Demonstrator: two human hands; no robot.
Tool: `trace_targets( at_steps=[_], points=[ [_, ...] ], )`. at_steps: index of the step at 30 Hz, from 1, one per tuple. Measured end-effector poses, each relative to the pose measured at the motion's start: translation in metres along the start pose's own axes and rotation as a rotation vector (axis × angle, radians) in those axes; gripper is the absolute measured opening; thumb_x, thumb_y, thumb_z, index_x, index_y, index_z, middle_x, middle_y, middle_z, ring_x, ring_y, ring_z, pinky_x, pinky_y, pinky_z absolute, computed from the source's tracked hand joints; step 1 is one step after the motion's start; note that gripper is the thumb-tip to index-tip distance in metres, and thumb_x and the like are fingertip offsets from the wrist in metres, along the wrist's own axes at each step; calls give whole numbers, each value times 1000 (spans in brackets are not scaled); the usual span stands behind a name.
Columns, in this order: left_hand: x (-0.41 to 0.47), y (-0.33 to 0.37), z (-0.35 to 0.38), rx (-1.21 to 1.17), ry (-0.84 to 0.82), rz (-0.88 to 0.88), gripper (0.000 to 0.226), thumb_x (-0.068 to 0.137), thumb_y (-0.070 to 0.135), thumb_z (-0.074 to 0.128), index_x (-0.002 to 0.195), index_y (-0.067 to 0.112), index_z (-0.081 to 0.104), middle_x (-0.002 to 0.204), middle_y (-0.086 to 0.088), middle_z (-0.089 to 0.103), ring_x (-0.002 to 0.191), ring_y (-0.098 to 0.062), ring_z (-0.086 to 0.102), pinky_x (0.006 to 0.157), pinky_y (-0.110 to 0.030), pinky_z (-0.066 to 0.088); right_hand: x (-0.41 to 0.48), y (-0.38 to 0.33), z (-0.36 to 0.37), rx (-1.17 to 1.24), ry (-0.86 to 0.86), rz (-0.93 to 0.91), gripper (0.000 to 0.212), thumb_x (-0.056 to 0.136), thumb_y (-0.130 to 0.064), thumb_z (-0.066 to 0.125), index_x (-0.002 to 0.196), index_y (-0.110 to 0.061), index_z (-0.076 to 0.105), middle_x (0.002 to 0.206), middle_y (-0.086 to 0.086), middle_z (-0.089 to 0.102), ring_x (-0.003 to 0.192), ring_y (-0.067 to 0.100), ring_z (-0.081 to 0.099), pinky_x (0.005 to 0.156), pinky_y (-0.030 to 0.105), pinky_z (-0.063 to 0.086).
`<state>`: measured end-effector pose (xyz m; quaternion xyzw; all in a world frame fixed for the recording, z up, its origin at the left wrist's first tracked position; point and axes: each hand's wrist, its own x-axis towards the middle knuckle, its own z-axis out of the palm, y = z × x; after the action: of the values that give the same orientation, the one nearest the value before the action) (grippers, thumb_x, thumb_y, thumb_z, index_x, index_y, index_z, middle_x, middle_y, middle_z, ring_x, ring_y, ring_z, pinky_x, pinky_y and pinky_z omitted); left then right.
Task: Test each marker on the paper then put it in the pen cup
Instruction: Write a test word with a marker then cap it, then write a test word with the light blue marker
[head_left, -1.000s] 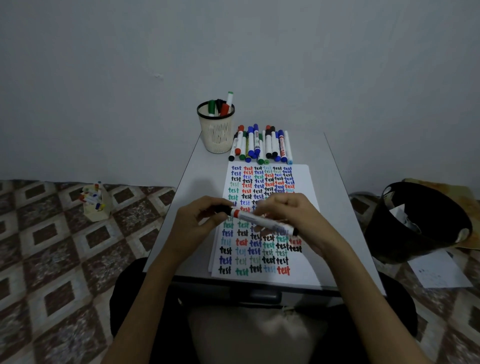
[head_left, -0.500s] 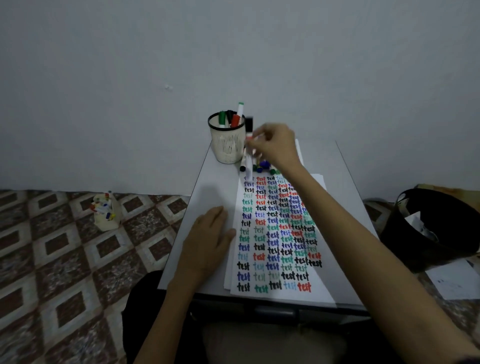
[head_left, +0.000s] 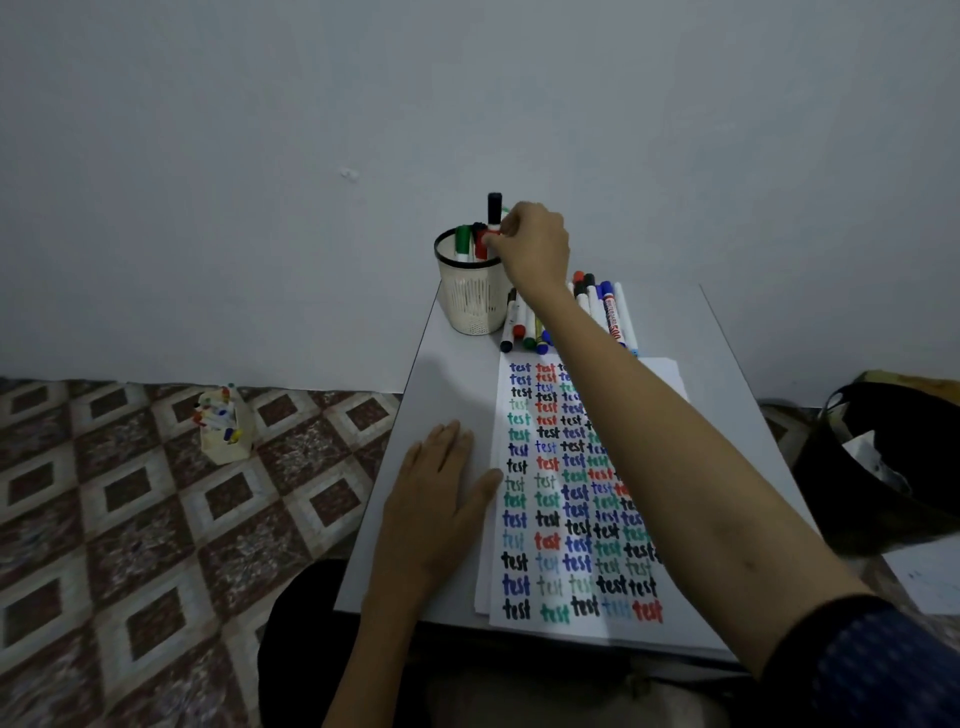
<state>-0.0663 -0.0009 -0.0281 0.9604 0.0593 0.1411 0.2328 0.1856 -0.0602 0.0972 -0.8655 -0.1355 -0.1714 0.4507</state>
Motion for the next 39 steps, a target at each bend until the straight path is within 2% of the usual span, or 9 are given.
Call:
trace_targets(
  at_steps=[6,9,13,20,23,27,30,35,39],
  points=[
    [0,-2,-1,40,-24,3,86,80,72,18,148,20,24,157,6,17,143,-5,10,114,-21,-1,-12,13,-12,47,109,-1,48,85,-48,65,116,-12,63,114,3,56,93,11,54,72,26,42],
    [0,-3,0,39,-21,6,85,80,71,17,148,20,26,156,5,19,142,-4,11,114,-22,0,-14,45,-29,56,206,140,29,95,-34,55,115,-15,63,113,3,61,92,14,61,78,28,50],
    [1,0,-2,30,-15,6,86,79,70,15,148,20,27,156,6,19,133,6,3,112,-20,-1,-28,108,-60,-224,108,362,25,88,-12,58,112,-11,63,114,8,62,99,25,61,74,28,41],
    [-1,3,-6,25,-20,-11,88,76,71,14,147,21,27,156,6,19,130,7,1,111,-20,1,-43,145,-77,-288,-59,457,26,79,-26,70,87,-2,69,75,9,63,63,22,55,47,23,32],
    [-1,4,-7,24,-26,-13,88,76,71,13,147,21,27,156,7,19,129,7,2,110,-20,1,-42,146,-79,-225,47,456,24,81,-24,70,81,0,67,71,9,60,57,21,52,49,24,34],
    [0,3,-5,10,-34,-4,86,78,70,15,147,20,29,156,5,20,132,5,7,112,-20,0,-43,148,-86,-201,137,427,25,85,-26,68,92,-1,69,84,12,66,69,23,58,59,30,43],
    [-1,3,-5,-1,-35,-7,81,82,68,21,146,20,30,155,5,21,132,5,7,111,-21,2,-45,149,-93,-30,267,387,15,85,-16,67,93,-3,69,91,12,69,72,21,63,65,32,54],
    [-4,6,-7,-45,-29,-19,67,91,58,31,146,19,32,155,5,23,128,6,6,110,-20,3,-68,127,-126,551,511,320,15,85,-8,67,96,3,68,85,15,68,67,23,69,68,36,61],
    [-6,9,-9,-231,39,-55,67,87,58,33,143,21,37,150,5,35,132,3,21,114,-26,15,-107,96,-160,849,253,282,20,86,-14,70,95,4,68,72,11,67,59,19,66,65,26,58]
  ],
)
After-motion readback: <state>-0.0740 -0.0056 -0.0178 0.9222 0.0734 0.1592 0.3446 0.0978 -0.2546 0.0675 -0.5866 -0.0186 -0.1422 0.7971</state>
